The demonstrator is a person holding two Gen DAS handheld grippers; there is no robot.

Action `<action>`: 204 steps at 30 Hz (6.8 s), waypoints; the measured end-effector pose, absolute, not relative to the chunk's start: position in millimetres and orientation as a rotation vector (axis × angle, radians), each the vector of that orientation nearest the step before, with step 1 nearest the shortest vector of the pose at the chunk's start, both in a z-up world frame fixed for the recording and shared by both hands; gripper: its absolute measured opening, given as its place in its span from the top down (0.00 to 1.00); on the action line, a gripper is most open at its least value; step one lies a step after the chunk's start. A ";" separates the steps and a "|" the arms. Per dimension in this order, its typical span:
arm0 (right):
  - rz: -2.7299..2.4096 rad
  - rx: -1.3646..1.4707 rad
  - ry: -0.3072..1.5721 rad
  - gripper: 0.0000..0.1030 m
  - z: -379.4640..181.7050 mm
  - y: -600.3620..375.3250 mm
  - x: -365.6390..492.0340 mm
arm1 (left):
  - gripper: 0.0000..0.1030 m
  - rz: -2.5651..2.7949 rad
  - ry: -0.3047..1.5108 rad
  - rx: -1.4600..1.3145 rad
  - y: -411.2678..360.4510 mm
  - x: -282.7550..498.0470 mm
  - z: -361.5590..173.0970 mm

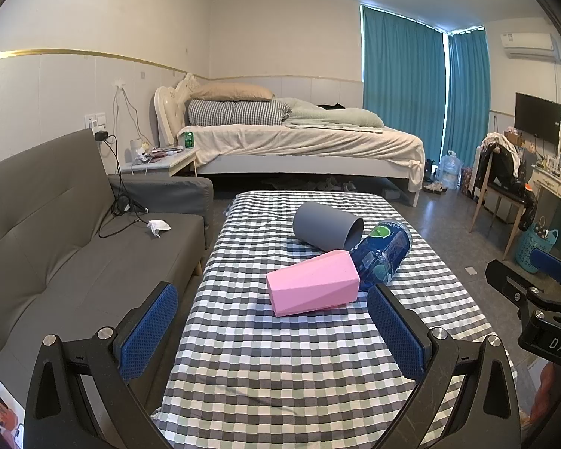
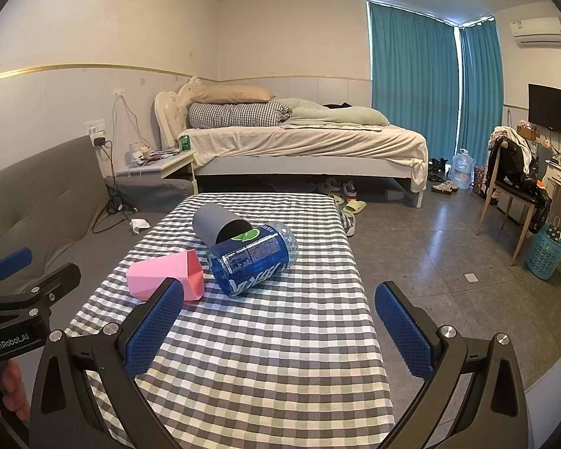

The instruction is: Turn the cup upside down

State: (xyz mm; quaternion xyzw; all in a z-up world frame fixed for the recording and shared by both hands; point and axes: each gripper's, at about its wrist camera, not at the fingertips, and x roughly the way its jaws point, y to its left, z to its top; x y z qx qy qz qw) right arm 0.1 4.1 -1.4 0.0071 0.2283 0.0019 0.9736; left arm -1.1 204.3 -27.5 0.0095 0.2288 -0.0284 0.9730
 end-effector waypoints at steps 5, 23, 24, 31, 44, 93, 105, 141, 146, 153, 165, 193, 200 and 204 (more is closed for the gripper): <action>0.004 0.014 0.461 0.00 -1.7 4.4 0.2 | 0.00 -0.057 0.462 0.020 204.3 -1.0 -27.8; 0.004 0.015 0.462 0.00 -1.9 4.7 0.4 | 0.00 -0.057 0.463 0.020 204.0 -0.8 -27.8; 0.003 0.015 0.462 0.00 -1.8 4.5 0.4 | 0.00 -0.056 0.463 0.020 204.1 -0.8 -27.7; 0.004 0.015 0.463 0.00 -1.9 5.0 0.3 | 0.00 -0.056 0.463 0.020 204.1 -0.8 -27.6; 0.021 0.012 0.479 0.00 -7.9 8.8 7.3 | 0.00 -0.062 0.472 0.023 204.6 0.0 -30.8; 0.362 -0.329 1.147 0.27 -68.3 118.0 336.3 | 0.00 0.134 0.858 -0.052 265.7 211.6 -71.7; 0.306 -0.252 1.026 0.29 14.6 94.7 279.2 | 0.00 0.084 0.749 -0.093 264.7 175.5 -23.8; 0.149 -0.059 1.052 0.32 -50.7 46.3 46.1 | 0.00 0.001 0.758 -0.037 226.0 43.4 -57.8; 0.144 -0.030 1.070 0.32 -60.3 39.7 41.8 | 0.00 -0.020 0.767 -0.004 215.3 44.9 -61.8; 0.150 -0.044 1.054 0.32 -61.4 46.7 58.4 | 0.00 -0.023 0.771 0.022 210.0 44.8 -61.9; 0.156 -0.013 1.013 0.32 -59.2 42.8 85.5 | 0.00 -0.001 0.792 0.057 207.7 43.3 -60.9; -0.002 0.065 0.951 0.27 -31.1 -88.4 50.2 | 0.02 -0.261 1.149 0.007 70.5 106.0 -64.5; -0.009 0.076 0.974 0.27 -40.1 -91.8 51.6 | 0.26 -0.292 1.233 -0.005 63.6 118.7 -81.9; -0.015 0.065 0.971 0.27 -37.0 -88.0 53.8 | 0.26 -0.314 1.182 -0.026 73.0 119.2 -67.7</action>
